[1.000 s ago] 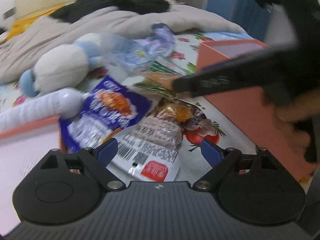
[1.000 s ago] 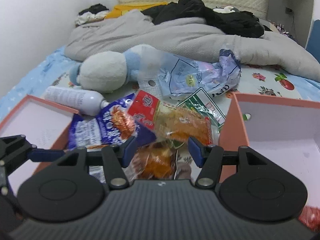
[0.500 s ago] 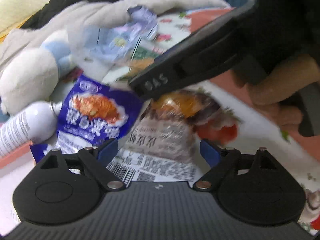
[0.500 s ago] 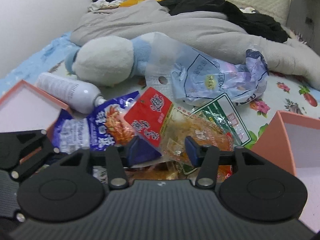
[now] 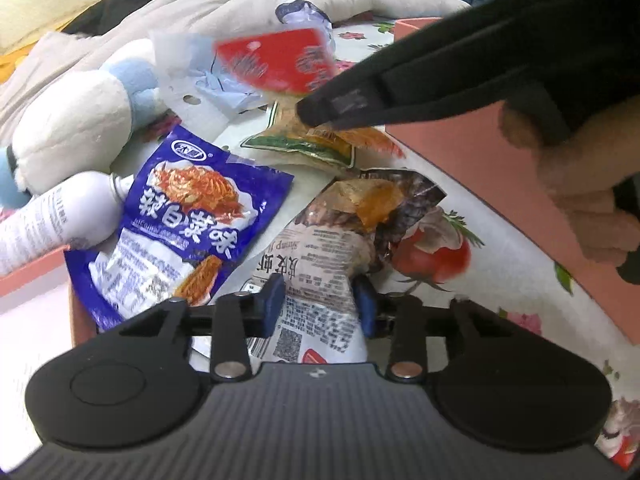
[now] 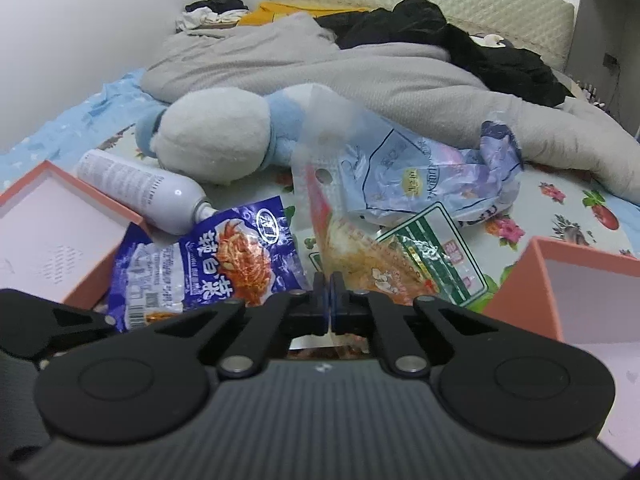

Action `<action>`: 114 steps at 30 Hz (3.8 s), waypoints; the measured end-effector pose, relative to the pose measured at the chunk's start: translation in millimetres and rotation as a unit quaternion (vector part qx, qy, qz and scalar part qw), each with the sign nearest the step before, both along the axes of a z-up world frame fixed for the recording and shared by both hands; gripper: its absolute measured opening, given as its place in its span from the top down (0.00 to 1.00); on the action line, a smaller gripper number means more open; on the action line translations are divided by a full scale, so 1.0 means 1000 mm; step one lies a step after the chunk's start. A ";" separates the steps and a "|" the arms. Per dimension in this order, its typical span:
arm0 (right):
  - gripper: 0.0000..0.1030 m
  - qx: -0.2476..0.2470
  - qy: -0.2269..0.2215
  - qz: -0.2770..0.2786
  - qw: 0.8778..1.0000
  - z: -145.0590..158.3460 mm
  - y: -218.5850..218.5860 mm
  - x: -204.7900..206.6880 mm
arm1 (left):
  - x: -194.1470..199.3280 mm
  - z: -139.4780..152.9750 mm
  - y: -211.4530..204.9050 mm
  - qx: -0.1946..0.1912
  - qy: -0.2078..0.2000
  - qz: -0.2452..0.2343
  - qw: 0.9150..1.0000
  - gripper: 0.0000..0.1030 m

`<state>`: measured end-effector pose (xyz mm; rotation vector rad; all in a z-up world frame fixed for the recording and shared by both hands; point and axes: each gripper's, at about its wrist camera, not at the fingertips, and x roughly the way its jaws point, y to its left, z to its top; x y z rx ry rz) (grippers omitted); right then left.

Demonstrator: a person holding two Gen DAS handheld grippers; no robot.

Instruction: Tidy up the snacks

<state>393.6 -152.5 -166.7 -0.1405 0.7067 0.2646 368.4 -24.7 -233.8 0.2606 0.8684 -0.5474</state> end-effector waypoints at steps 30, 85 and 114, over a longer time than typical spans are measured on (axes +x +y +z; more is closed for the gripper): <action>0.97 0.041 0.008 0.029 0.999 0.023 -0.017 -0.221 | -0.148 0.053 0.059 -0.043 0.062 0.279 0.957 0.69; 0.11 0.003 0.083 -0.013 0.996 -0.061 -0.011 -0.231 | -0.143 0.004 0.069 -0.031 0.092 0.164 0.982 0.22; 0.55 0.043 0.068 -0.058 0.995 -0.013 -0.011 -0.261 | -0.212 0.082 0.074 -0.077 0.070 0.276 0.955 0.40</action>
